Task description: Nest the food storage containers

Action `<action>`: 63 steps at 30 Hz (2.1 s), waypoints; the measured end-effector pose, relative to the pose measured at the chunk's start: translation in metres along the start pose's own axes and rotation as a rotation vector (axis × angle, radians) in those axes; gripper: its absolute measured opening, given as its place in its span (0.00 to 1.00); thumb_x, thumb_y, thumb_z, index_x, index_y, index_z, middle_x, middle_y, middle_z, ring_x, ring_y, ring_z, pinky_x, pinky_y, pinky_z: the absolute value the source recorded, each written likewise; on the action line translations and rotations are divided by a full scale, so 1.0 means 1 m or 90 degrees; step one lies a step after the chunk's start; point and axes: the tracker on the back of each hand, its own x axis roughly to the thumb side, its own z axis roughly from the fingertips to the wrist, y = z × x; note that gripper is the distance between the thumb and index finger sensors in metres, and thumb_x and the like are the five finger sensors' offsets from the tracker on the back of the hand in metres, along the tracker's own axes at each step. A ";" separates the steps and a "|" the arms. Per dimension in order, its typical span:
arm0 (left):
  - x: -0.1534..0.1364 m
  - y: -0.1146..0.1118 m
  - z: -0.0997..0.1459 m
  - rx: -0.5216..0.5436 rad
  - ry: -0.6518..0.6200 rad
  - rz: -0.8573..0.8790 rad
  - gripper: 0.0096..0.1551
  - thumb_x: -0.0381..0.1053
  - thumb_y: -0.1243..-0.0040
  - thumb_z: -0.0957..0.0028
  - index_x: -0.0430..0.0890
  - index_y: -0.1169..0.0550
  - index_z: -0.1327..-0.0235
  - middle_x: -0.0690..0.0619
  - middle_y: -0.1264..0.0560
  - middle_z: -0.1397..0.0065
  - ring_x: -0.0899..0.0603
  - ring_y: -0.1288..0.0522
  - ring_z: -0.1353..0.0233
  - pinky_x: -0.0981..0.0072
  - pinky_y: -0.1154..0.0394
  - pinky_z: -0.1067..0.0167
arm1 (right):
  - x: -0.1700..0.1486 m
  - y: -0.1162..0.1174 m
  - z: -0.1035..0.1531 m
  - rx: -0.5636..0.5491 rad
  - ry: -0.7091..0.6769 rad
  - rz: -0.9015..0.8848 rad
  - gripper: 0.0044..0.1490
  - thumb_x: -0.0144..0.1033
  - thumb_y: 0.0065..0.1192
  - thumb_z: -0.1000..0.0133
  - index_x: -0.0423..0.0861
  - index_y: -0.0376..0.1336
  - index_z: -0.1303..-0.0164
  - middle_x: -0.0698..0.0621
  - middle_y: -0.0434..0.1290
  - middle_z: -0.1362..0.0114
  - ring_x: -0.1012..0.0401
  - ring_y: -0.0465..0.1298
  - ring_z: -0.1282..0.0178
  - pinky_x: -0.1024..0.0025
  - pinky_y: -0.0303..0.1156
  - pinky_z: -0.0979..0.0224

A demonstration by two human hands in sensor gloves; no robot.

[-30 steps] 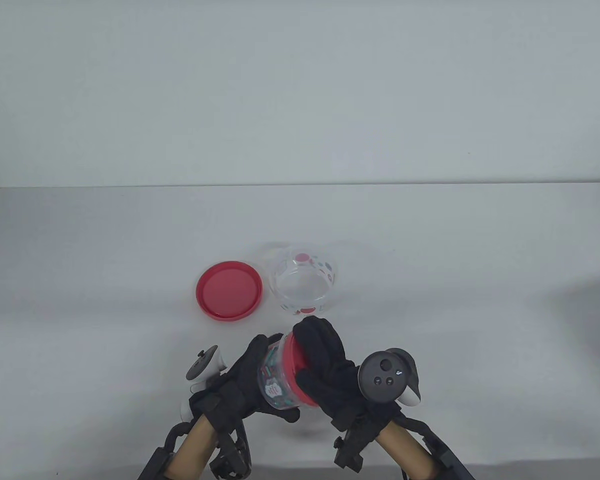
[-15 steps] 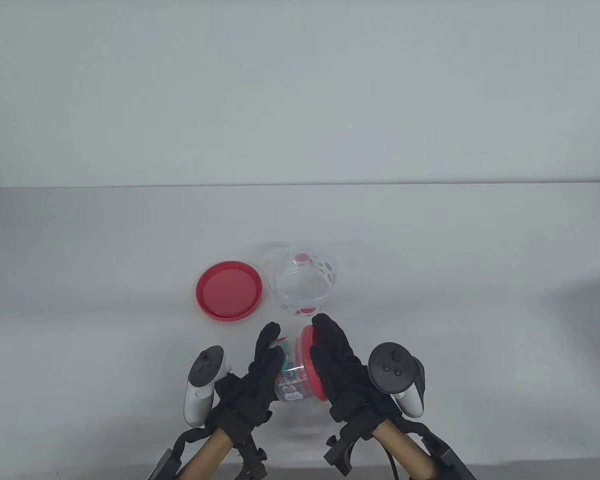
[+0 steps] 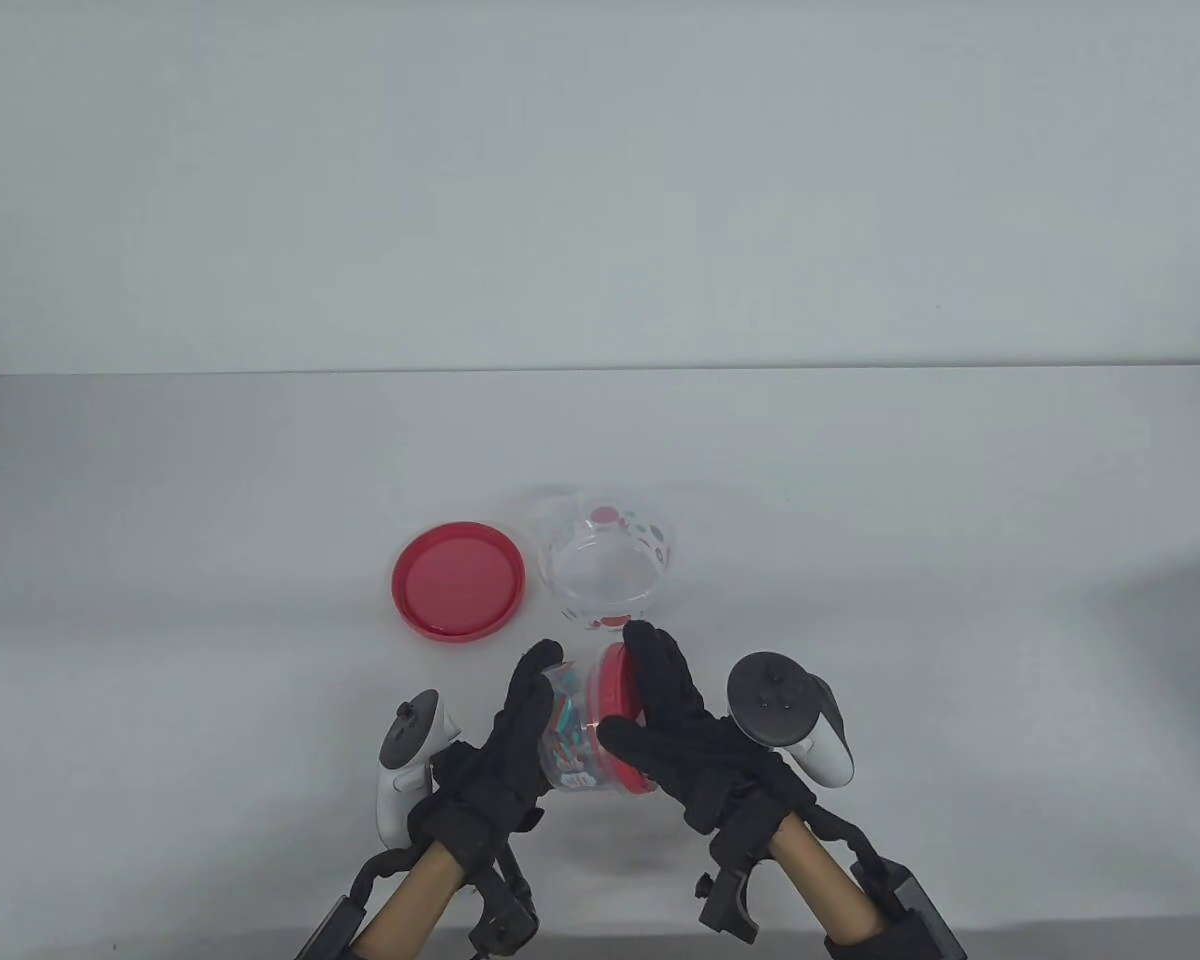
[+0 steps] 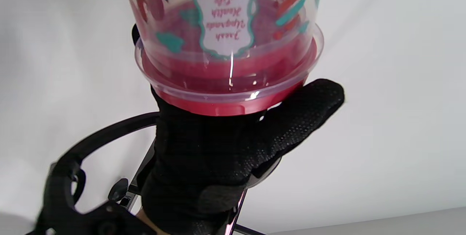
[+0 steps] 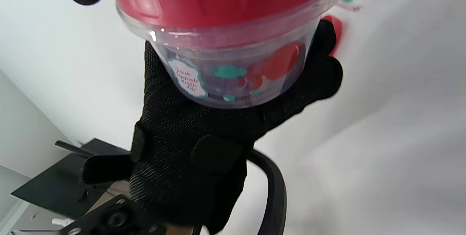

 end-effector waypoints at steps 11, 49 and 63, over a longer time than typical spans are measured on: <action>0.013 0.015 0.002 0.032 -0.059 0.037 0.46 0.72 0.74 0.30 0.58 0.75 0.15 0.44 0.78 0.13 0.28 0.77 0.16 0.30 0.71 0.26 | 0.021 -0.015 -0.012 -0.176 -0.016 0.045 0.63 0.68 0.57 0.38 0.45 0.31 0.13 0.33 0.29 0.15 0.30 0.38 0.21 0.26 0.49 0.33; 0.052 0.048 0.024 0.121 -0.224 0.086 0.46 0.71 0.76 0.29 0.55 0.75 0.15 0.43 0.79 0.13 0.29 0.75 0.15 0.31 0.70 0.25 | -0.046 -0.046 -0.166 -0.166 0.276 0.541 0.43 0.56 0.44 0.33 0.41 0.49 0.14 0.38 0.40 0.12 0.42 0.32 0.18 0.38 0.30 0.25; 0.053 0.047 0.024 0.121 -0.226 0.081 0.46 0.71 0.76 0.29 0.54 0.75 0.15 0.43 0.78 0.13 0.29 0.75 0.15 0.31 0.70 0.25 | -0.044 -0.082 -0.142 -0.228 0.468 0.590 0.38 0.42 0.45 0.31 0.45 0.41 0.13 0.37 0.53 0.14 0.39 0.67 0.28 0.41 0.64 0.33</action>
